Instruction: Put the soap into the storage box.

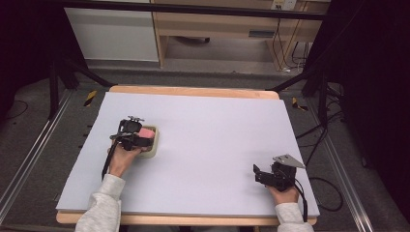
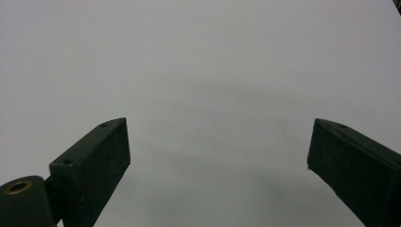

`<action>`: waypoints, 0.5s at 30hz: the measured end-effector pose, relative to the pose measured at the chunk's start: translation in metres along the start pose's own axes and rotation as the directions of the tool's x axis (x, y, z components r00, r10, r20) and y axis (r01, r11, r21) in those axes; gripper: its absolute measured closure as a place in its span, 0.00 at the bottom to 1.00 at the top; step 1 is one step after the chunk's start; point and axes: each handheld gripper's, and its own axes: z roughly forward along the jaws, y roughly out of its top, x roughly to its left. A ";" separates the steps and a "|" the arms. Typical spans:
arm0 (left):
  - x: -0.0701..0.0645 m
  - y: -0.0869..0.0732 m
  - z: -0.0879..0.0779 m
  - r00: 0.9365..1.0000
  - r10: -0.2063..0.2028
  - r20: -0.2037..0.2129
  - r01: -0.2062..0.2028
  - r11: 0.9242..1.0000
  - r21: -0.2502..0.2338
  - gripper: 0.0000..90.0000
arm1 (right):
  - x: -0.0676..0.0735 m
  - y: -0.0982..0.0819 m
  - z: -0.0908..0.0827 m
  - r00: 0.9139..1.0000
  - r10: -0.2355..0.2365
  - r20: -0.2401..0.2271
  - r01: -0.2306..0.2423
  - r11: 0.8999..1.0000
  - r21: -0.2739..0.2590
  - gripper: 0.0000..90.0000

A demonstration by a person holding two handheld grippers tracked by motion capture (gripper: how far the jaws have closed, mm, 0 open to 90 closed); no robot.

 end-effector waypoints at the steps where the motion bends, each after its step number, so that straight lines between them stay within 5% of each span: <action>1: 0.000 0.000 0.000 1.000 0.002 -0.002 -0.002 1.000 -0.001 0.41 | 0.000 0.000 0.000 1.000 0.000 0.000 0.000 1.000 0.000 0.08; 15: 0.000 0.000 0.001 1.000 -0.005 -0.004 0.005 1.000 -0.010 0.40 | 0.000 0.000 0.000 1.000 0.001 -0.003 -0.001 1.000 0.002 0.08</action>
